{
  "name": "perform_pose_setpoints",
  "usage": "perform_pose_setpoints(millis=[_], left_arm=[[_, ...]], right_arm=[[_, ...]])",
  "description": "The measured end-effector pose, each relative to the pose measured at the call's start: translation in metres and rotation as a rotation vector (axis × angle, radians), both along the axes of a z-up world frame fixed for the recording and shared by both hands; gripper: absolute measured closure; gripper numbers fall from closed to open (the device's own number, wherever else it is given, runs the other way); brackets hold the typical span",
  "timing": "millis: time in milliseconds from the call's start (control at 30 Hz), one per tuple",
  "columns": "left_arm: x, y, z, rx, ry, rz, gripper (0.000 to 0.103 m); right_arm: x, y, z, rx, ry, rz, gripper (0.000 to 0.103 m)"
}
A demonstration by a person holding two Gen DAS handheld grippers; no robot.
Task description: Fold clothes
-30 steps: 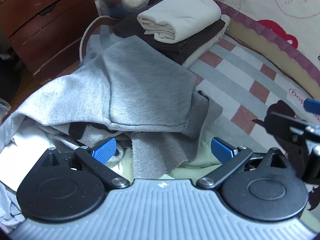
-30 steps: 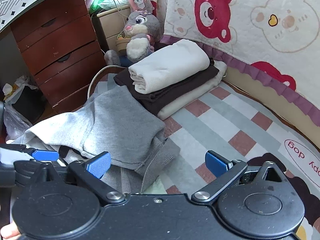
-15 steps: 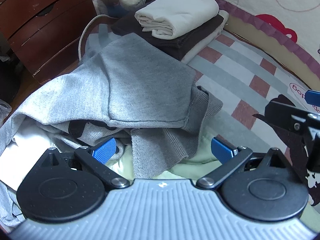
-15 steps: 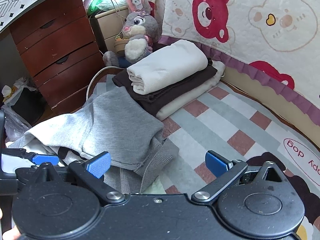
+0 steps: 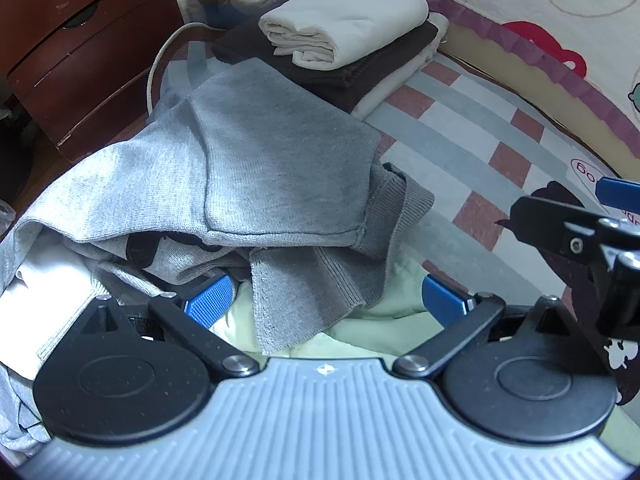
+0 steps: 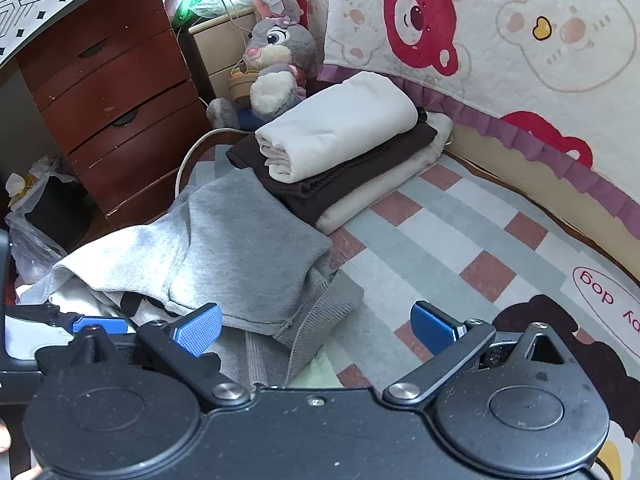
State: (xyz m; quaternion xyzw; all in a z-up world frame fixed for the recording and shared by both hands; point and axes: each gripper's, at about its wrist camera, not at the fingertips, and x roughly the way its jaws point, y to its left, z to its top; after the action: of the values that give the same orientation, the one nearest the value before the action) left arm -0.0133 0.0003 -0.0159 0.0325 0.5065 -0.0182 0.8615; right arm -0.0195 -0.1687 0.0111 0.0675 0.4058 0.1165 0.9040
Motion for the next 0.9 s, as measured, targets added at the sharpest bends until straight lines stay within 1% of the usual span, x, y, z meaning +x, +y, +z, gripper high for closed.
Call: perform_pose_setpoints(millis=[233,400,433,633,700,800,900], left_arm=[[0.001,0.002,-0.001,-0.005,0.007,-0.001,0.000],[0.004,0.001,-0.004,-0.001,0.013,-0.004,0.000],[0.005,0.001,-0.005,0.003,0.014,-0.005,0.000],[0.015,-0.001,-0.018,0.010,0.040,-0.006,0.000],[0.019,0.001,-0.023,-0.001,0.049,0.005,0.000],[0.026,0.008,-0.033,-0.027,0.047,0.029,0.000],[0.035,0.019,-0.042,-0.019,0.025,0.057,0.000]], right_arm=[[0.001,0.003,-0.001,-0.007,0.004,-0.002,0.001],[-0.002,0.008,-0.003,-0.066,-0.017,-0.012,0.001],[-0.002,0.008,-0.003,-0.064,-0.025,-0.009,0.001],[0.001,-0.002,-0.005,0.021,-0.072,0.001,0.001],[0.003,-0.004,-0.009,0.046,-0.081,0.002,0.001],[0.007,-0.004,-0.024,0.074,-0.046,0.008,0.001],[0.012,-0.003,-0.040,0.102,-0.012,0.013,0.001]])
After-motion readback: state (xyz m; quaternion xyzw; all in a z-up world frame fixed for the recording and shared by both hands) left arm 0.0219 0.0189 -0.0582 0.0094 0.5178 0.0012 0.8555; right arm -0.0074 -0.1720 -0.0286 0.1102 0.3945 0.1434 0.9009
